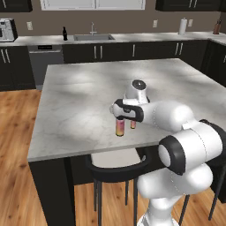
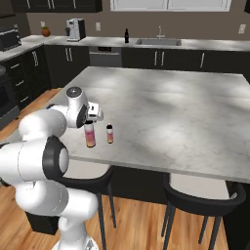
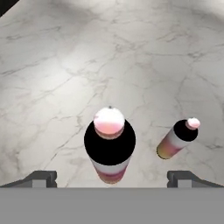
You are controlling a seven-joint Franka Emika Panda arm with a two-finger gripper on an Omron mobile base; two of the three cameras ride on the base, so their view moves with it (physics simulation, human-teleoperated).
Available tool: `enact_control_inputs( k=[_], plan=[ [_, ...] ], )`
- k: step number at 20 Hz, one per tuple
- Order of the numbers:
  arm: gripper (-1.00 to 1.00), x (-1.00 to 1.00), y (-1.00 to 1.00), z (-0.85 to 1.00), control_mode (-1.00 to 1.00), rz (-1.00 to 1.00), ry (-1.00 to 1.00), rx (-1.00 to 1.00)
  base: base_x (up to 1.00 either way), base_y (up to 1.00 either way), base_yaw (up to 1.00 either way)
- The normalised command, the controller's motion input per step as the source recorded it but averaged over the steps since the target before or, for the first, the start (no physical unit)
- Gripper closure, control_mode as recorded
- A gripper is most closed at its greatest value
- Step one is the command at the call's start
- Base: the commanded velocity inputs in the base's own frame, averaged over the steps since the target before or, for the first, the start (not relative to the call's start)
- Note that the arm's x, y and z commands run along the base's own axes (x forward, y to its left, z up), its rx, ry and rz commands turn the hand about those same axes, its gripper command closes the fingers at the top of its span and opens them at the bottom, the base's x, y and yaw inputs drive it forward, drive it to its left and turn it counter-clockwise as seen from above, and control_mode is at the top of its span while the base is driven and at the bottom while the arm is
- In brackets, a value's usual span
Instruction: Place the large bottle from the dining counter next to the other large bottle outside the sink, and place the small bottle from the dining counter next to the other small bottle inside the sink.
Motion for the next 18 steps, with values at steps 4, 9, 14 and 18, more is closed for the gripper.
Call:
enact_control_inputs(
  k=[4, 9, 14, 18],
  plan=[
    [-1.00, 0.16, 0.00, -0.10, -1.00, 0.00, -0.03, 0.01, 0.00, 0.00, 0.00],
    [-1.00, 0.21, 0.00, -0.10, -1.00, 0.00, -0.02, 0.00, 0.00, 0.00, 0.00],
    [-1.00, 0.14, 0.01, -0.13, -1.00, 0.00, -0.01, 0.00, 0.00, 0.00, 0.00],
    [-1.00, 0.14, 0.07, -0.12, -1.00, 0.00, -0.01, 0.00, 0.00, 0.00, 0.00]
  ],
)
